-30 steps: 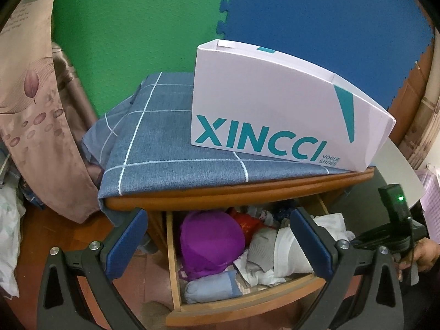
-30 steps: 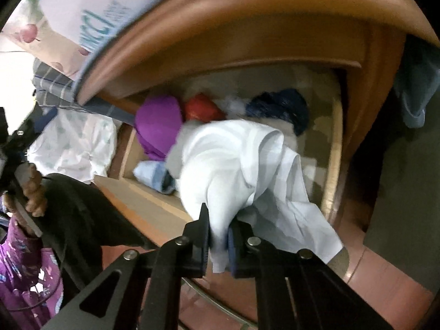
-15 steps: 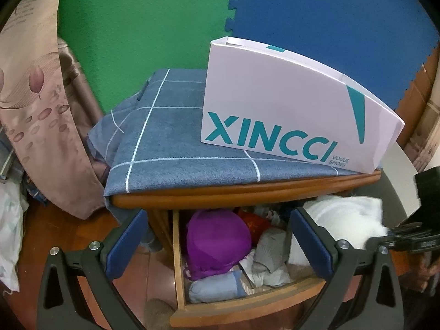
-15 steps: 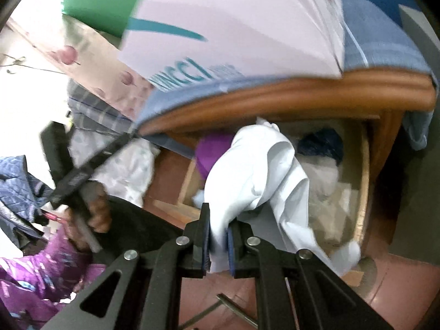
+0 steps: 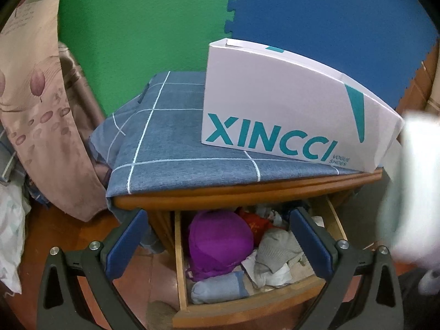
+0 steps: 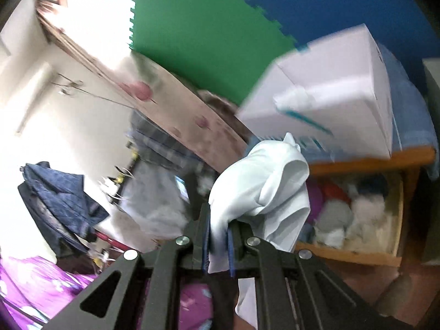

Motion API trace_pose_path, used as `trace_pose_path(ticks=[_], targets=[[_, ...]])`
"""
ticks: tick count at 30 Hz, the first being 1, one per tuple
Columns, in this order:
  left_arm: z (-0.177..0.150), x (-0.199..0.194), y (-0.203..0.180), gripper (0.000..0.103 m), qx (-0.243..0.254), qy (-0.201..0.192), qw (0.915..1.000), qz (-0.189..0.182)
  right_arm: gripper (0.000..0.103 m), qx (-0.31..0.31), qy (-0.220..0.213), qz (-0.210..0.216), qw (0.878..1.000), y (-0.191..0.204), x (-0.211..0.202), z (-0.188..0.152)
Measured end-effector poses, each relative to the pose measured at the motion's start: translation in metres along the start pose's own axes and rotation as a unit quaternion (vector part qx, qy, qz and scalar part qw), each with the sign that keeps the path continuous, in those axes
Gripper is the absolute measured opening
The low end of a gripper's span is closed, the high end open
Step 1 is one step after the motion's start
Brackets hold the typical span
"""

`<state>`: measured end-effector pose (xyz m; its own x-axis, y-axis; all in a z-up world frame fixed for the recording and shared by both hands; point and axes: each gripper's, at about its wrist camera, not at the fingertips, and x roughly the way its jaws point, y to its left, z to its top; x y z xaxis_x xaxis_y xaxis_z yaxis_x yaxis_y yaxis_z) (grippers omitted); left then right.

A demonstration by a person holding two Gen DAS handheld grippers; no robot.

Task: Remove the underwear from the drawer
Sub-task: 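Carry the white underwear into the shoe box and open the right gripper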

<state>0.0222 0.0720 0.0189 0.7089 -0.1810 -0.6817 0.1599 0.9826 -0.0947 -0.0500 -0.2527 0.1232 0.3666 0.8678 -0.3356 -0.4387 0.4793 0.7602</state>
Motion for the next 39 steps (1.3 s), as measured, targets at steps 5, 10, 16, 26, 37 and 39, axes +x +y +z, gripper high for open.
trace_pose_path(ticks=[5,10,16,26,37,39], targets=[[0.0,-0.004,0.006,0.102,-0.014,-0.005,0.9999,-0.005,0.01,-0.024,-0.036,0.03,0.999,0.041,-0.021,0.044],[-0.002,-0.005,0.007,0.103,-0.014,-0.008,0.9998,-0.008,0.01,-0.055,-0.07,0.021,0.996,0.06,-0.02,0.104],[-0.003,-0.004,0.003,0.103,-0.003,-0.005,0.9999,-0.008,0.01,-0.037,-0.084,-0.01,0.996,0.016,0.016,0.177],[-0.004,0.003,-0.006,0.102,0.019,0.008,0.9998,0.0,0.01,0.027,-0.046,-0.114,0.992,-0.096,0.088,0.212],[-0.004,0.009,-0.009,0.103,0.026,0.02,0.9994,0.006,0.01,0.043,0.022,-0.199,0.979,-0.136,0.127,0.204],[-0.004,0.009,-0.009,0.103,0.026,0.021,0.9995,0.004,0.012,0.049,0.025,-0.205,0.977,-0.138,0.127,0.202]])
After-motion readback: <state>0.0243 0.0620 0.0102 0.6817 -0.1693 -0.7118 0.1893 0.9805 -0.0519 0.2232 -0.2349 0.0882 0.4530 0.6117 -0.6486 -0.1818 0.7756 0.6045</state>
